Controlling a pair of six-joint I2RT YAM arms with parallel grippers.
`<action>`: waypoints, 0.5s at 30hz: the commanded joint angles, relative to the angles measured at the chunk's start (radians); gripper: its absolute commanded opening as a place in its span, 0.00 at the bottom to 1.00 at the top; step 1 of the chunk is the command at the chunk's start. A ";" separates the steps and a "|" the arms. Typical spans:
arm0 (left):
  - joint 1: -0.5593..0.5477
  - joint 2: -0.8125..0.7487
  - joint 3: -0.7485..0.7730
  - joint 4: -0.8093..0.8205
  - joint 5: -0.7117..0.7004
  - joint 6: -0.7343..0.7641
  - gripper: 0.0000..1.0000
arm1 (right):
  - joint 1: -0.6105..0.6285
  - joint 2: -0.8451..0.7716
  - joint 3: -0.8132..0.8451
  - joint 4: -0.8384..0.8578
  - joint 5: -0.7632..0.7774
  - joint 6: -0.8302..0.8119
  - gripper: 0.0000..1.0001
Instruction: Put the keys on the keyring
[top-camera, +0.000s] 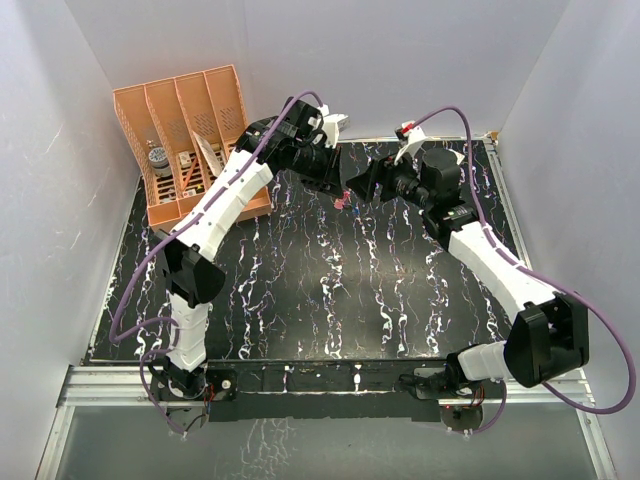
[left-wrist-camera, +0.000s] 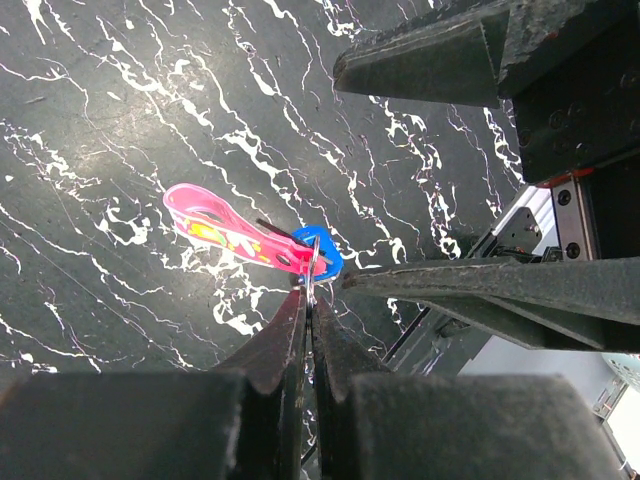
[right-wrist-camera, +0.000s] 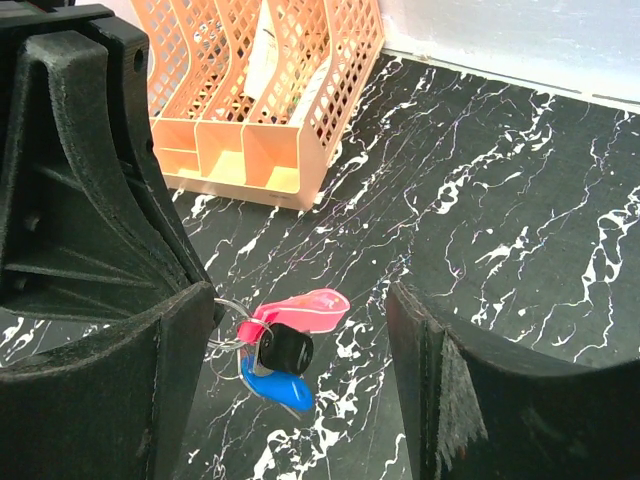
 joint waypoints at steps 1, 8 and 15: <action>-0.005 -0.026 0.045 -0.025 0.004 -0.005 0.00 | 0.013 0.013 -0.003 0.061 -0.006 0.007 0.67; -0.004 -0.033 0.044 -0.024 0.008 -0.005 0.00 | 0.021 0.024 -0.017 0.067 0.004 0.010 0.67; -0.004 -0.039 0.049 -0.026 -0.004 -0.005 0.00 | 0.025 0.026 -0.020 0.057 0.016 0.007 0.67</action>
